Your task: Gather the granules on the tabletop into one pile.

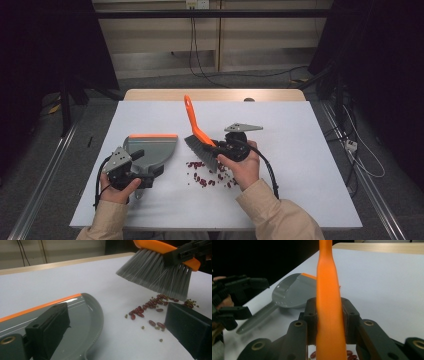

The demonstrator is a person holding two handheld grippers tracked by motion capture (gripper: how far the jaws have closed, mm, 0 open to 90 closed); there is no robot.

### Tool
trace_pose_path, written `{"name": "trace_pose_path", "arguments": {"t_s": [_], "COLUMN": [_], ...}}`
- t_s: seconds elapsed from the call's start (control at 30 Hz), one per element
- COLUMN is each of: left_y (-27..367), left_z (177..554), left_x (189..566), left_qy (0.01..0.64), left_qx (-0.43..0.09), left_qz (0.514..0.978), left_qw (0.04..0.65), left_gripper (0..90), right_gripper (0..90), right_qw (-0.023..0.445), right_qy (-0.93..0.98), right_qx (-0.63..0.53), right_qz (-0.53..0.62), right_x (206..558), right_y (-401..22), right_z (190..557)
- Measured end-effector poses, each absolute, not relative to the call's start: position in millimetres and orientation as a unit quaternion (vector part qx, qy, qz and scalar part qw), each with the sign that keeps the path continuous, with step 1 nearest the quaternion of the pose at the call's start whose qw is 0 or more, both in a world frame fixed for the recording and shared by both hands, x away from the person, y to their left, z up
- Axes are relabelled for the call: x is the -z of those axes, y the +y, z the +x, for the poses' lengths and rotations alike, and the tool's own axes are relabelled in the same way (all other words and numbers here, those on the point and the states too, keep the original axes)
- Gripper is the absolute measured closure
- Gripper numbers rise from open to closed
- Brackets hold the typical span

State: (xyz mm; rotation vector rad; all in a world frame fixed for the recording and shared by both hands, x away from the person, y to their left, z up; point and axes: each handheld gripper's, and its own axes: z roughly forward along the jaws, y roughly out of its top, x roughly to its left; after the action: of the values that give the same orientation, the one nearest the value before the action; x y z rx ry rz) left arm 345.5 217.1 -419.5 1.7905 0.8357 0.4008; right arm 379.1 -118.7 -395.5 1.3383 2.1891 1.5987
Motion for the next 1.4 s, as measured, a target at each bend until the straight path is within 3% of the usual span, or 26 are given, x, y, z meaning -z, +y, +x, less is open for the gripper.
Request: {"name": "trace_pose_path", "arguments": {"t_s": [0.17, 0.77, 0.87, 0.93, 1.4], "left_y": [217.9, 220.0, 220.0, 220.5, 221.1], "left_z": [345.5, 345.8, 345.1, 344.8, 343.3], "left_x": [419.2, 417.7, 417.8, 417.8, 416.6], "left_qy": [0.352, 0.352, 0.351, 0.350, 0.348], "left_qx": [-0.170, -0.175, -0.175, -0.175, -0.179], "left_qz": [0.751, 0.748, 0.749, 0.749, 0.750], "left_qw": [0.533, 0.535, 0.534, 0.534, 0.534], "left_gripper": [5.6, 5.6, 5.6, 5.6, 5.6], "right_gripper": [71.3, 71.3, 71.3, 71.2, 70.9], "right_qw": [0.052, -0.038, -0.013, -0.024, 0.014], "right_qy": [0.722, 0.715, 0.716, 0.706, 0.699], "right_qx": [-0.523, -0.491, -0.476, -0.472, -0.457], "right_qz": [0.450, 0.496, 0.511, 0.527, 0.550], "right_x": [397.4, 429.7, 438.8, 441.5, 442.1], "right_y": [-108.3, -56.9, -54.9, -59.8, -77.1], "right_z": [370.6, 344.3, 346.5, 352.0, 352.5]}}
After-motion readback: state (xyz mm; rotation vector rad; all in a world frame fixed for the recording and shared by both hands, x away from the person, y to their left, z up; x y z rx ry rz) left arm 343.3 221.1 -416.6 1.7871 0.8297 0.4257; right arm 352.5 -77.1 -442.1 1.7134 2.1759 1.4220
